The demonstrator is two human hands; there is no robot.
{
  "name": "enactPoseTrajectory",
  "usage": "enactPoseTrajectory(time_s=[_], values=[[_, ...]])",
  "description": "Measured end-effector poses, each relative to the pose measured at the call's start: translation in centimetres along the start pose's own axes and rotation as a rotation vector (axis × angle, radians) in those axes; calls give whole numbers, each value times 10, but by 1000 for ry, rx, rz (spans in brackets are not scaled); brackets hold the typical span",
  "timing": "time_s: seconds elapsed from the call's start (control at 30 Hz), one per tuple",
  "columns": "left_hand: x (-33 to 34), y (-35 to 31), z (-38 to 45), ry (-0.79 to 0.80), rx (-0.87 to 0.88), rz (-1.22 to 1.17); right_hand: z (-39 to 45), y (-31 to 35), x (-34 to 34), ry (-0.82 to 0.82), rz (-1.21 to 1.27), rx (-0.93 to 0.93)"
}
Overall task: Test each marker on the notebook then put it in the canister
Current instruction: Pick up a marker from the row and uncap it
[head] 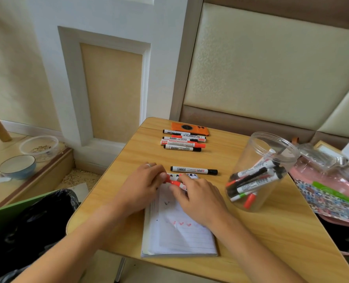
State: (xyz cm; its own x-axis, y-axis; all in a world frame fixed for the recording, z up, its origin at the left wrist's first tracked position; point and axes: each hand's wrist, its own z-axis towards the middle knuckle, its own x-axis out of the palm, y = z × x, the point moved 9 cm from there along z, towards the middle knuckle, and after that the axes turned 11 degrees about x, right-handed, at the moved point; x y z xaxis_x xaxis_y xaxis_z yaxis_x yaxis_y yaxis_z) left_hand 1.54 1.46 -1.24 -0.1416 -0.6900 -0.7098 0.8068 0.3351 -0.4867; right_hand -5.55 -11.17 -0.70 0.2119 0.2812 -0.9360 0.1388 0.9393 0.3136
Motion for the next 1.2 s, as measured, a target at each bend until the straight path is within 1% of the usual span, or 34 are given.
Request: enactPoseTrajectory(time_s=[0.07,0.2,0.3,0.43,0.6,0.7,0.8,0.9,1.0,1.07,1.13,1.2], values=[[-9,10,2,11,-36,-10,-3,2,1,-2,-34,-2],[-15,27,6,-102,-159,58,-8,7,7,1,-117,-27],[-6,35,13,-129,-232,109,-9,8,8,-10,-134,-33],[1,42,24,-138,-265,153,-12,11,6,-16,-141,-50],[7,46,27,-105,-299,199,-11,10,9,-18,-137,-53],[8,46,25,-82,-303,171,-11,10,7,-22,-134,-62],[2,44,14,-129,-332,112,-12,11,3,-10,-99,-49],[-8,36,1,-180,-340,103,-16,11,-4,-7,-11,-19],[-7,31,-9,-91,-341,134,-13,-2,-12,-31,235,81],[-3,27,-14,-25,-304,186,-10,-16,-16,-63,359,154],[-2,22,-17,2,-254,217,-7,-30,-18,-72,452,239],[-2,21,-20,13,-237,196,-6,-38,-21,-68,590,312]])
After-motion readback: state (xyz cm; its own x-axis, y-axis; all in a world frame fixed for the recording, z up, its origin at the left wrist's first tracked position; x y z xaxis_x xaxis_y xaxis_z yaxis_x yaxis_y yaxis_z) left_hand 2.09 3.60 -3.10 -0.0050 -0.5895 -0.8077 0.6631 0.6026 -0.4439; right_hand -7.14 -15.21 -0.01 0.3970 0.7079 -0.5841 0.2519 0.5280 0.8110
